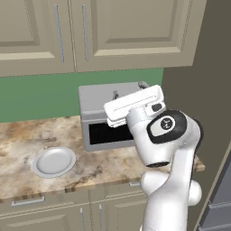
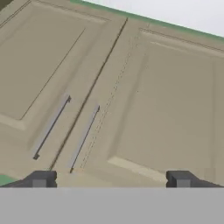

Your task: Pick up the bagel from the plate, place it on the toaster oven rack, close the door, and set the timer.

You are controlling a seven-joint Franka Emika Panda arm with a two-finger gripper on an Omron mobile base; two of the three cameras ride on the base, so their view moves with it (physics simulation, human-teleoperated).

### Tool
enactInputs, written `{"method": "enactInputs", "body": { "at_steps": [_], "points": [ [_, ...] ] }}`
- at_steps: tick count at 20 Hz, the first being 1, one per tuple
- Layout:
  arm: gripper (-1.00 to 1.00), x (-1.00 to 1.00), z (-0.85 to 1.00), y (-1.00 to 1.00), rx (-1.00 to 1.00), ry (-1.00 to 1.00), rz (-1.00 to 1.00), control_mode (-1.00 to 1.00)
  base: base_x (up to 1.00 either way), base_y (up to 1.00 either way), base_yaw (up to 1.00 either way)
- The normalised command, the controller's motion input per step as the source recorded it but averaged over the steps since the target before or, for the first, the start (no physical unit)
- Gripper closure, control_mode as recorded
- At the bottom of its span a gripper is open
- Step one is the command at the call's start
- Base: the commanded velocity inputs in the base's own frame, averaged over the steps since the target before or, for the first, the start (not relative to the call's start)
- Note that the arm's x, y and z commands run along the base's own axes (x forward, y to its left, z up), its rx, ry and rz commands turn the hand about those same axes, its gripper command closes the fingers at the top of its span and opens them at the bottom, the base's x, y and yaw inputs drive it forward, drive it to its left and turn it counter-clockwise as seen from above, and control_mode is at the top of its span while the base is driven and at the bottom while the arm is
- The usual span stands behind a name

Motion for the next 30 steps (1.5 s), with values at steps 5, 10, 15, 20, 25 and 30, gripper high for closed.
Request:
{"method": "enactInputs", "body": {
  "at_steps": [5,10,15,20,25,30],
  "points": [
    [-1.0,0.0,0.18,0.19,0.06,-0.99,0.32,-1.0,0.0,0.0,0.0],
    [-1.0,0.25,0.23,0.05,0.0,-1.0,0.24,-1.0,0.0,0.0,0.0],
    [-1.0,0.71,0.31,0.0,0.16,-0.82,0.3,-1.0,0.0,0.0,0.0],
    [-1.0,0.97,0.3,-0.13,0.43,-0.12,0.31,-1.0,0.0,0.0,0.0],
    [-1.0,0.9,0.07,-0.07,0.69,0.69,0.34,-1.0,0.0,0.0,0.0],
    [-1.0,0.48,-0.03,0.0,0.71,0.84,0.46,-1.0,0.0,0.0,0.0]
  ]
}}
